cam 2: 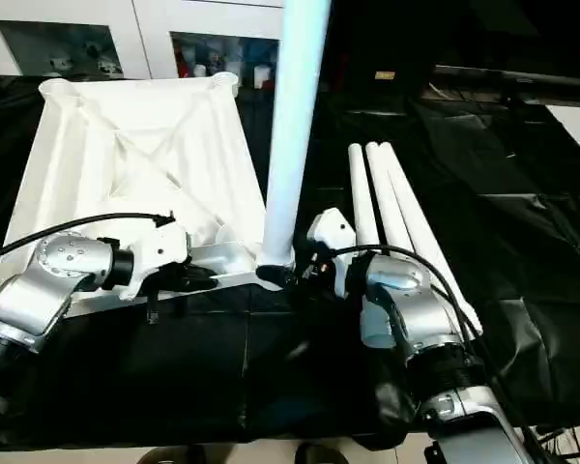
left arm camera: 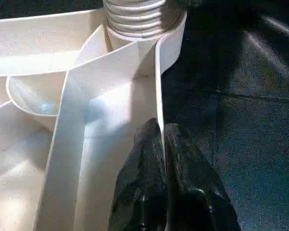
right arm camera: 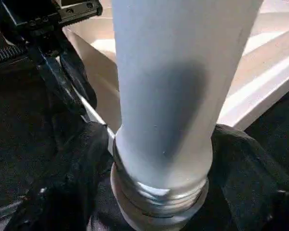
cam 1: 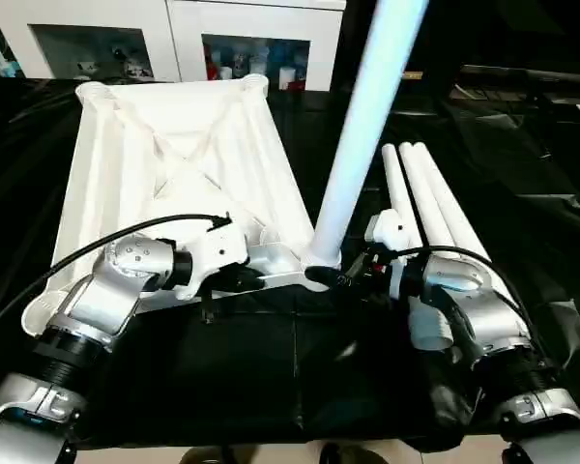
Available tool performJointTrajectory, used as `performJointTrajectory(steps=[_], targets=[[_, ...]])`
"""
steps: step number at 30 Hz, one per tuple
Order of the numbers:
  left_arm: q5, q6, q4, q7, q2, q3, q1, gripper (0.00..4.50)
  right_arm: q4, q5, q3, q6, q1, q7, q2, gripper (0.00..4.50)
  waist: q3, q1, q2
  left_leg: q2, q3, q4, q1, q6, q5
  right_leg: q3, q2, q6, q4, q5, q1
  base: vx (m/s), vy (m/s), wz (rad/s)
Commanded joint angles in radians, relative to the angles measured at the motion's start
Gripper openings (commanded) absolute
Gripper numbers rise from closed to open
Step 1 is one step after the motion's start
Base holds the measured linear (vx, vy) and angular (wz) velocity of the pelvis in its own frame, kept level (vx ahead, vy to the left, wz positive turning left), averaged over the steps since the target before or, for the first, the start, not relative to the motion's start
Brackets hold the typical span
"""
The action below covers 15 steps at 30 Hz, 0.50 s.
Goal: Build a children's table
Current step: Rotate leg to tighten
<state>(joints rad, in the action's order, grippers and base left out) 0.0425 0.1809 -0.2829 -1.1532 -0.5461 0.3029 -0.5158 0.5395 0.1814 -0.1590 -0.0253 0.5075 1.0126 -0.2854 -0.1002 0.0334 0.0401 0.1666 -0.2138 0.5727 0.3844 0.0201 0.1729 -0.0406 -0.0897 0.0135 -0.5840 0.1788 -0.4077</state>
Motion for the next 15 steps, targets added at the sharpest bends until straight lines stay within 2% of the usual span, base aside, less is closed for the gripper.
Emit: performJointTrajectory(steps=[1, 4, 9, 14, 15], targets=[[0.017, 0.012, -0.001, -0.032, 0.003, 0.060, 0.030, 0.00, 0.020, -0.011, -0.021, 0.000, -0.002, 0.029, 0.013, 3.05, 0.069, -0.002, -0.003, 0.067, 0.026, -0.059, -0.029, -0.100, 0.101, 0.042, -0.057, 0.286, 0.034, 0.050, 0.042, 0.000, 0.000, 0.00], [0.017, 0.013, -0.001, -0.032, 0.002, 0.059, 0.031, 0.00, 0.025, -0.008, -0.019, 0.000, -0.001, 0.028, 0.017, 2.79, 0.067, -0.003, -0.003, 0.068, 0.027, -0.060, -0.029, -0.088, 0.129, 0.042, -0.057, 0.278, 0.038, 0.090, 0.040, 0.000, 0.000, 0.00], [0.017, 0.018, 0.000, -0.032, 0.001, 0.060, 0.034, 0.00, 0.027, -0.008, -0.023, -0.001, -0.011, 0.022, 0.026, 2.64, 0.063, -0.004, -0.002, 0.068, 0.029, -0.063, -0.028, -0.062, 0.178, 0.044, -0.058, 0.257, 0.045, 0.174, 0.036, 0.000, 0.000, 0.00], [0.020, 0.028, -0.003, -0.023, 0.002, 0.058, 0.039, 0.00, 0.035, -0.008, -0.014, 0.013, -0.025, -0.013, 0.041, 2.63, 0.062, -0.004, -0.003, 0.068, 0.030, -0.064, -0.029, -0.051, 0.188, 0.044, -0.057, 0.246, 0.046, 0.193, 0.033, 0.000, 0.000, 0.00], [0.030, 0.065, -0.027, 0.030, 0.031, 0.049, 0.032, 0.00, 0.086, -0.023, 0.019, 0.004, -0.026, -0.139, 0.084, 2.63, 0.061, -0.006, 0.000, 0.068, 0.029, -0.065, -0.028, -0.049, 0.190, 0.045, -0.057, 0.244, 0.047, 0.195, 0.032, 0.000, 0.000, 0.00]])
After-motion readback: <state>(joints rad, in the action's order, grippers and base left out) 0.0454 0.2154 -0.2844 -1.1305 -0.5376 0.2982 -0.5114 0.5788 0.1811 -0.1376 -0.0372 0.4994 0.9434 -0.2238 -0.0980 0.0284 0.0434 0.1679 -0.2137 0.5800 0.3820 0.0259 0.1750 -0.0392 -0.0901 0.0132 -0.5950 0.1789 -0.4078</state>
